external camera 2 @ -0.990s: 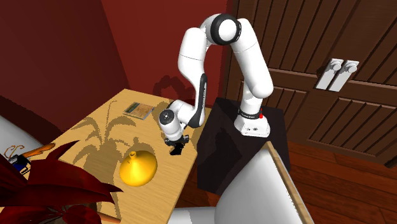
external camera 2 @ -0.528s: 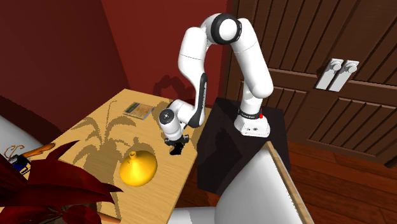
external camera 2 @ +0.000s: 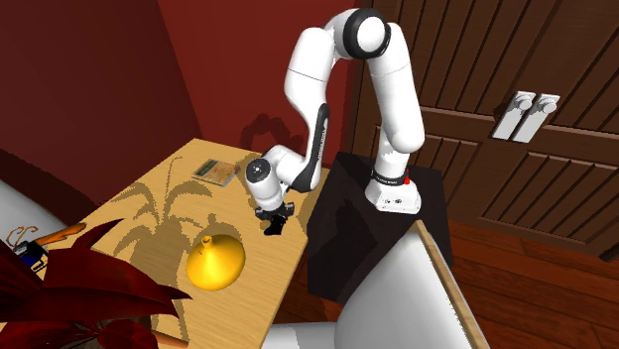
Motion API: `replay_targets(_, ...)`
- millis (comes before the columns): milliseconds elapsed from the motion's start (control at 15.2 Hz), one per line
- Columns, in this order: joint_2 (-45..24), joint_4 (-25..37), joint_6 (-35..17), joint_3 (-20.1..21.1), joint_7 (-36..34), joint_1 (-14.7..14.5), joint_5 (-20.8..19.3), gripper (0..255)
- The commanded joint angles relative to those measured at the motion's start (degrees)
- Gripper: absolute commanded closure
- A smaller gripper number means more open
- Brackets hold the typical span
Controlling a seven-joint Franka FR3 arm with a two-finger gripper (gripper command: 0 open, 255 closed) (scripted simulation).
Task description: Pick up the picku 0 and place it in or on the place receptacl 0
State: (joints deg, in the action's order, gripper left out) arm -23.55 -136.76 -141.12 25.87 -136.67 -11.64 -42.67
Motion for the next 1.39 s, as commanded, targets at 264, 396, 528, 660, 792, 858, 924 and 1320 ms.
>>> replay_targets(264, 5.16, -1.32, 2.42, 2.93, 4.23, 1.93, 5.26, 255)
replay_targets(396, 6.89, -1.67, 3.24, 3.82, 5.69, 2.51, 7.07, 255)
replay_targets(528, 8.62, -1.97, 4.1, 4.66, 7.18, 3.05, 8.9, 255)
replay_targets(660, 10.35, -2.2, 4.98, 5.44, 8.69, 3.53, 10.75, 255)
replay_targets(792, 12.07, -2.37, 5.91, 6.15, 10.21, 3.96, 12.6, 255)
replay_targets(858, 12.93, -2.44, 6.39, 6.48, 10.97, 4.15, 13.52, 255)
replay_targets(924, 13.78, -2.48, 6.88, 6.78, 11.73, 4.32, 14.44, 255)
replay_targets(1320, 18.79, -2.43, 10.06, 8.12, 16.19, 4.99, 19.72, 255)
